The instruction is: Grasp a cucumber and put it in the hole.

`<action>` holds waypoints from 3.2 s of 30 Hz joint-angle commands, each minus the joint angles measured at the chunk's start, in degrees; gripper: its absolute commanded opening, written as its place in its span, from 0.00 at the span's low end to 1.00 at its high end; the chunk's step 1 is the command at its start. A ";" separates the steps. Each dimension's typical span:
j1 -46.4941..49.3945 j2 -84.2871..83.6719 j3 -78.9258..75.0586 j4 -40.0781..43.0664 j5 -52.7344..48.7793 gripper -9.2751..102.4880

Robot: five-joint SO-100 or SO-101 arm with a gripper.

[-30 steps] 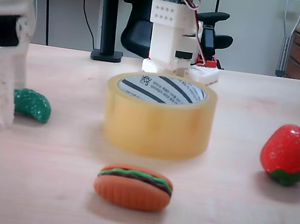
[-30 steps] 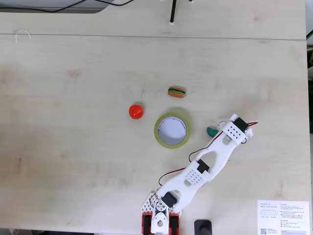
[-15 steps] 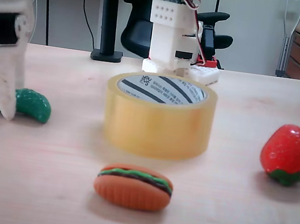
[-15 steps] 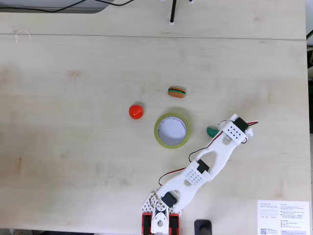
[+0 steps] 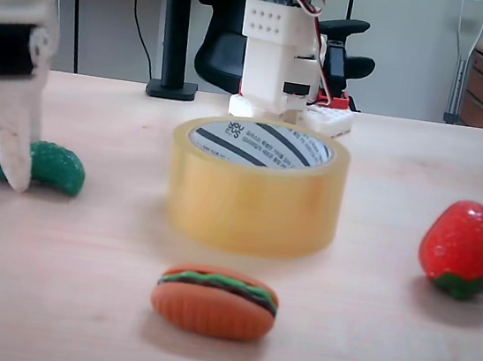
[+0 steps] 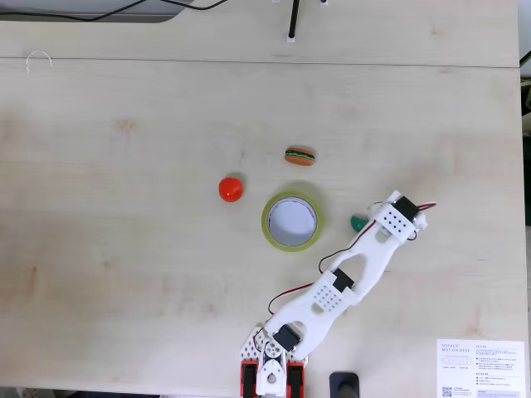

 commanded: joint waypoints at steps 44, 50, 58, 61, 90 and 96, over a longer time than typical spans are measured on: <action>-0.88 15.03 -0.79 4.75 -3.34 0.08; -0.88 19.95 -0.70 4.75 -3.96 0.08; -1.05 27.25 0.26 4.83 -6.68 0.08; -1.49 30.50 1.14 4.83 -7.73 0.08; -26.19 73.92 33.57 4.39 -10.46 0.08; -35.33 76.29 37.88 3.87 -11.60 0.08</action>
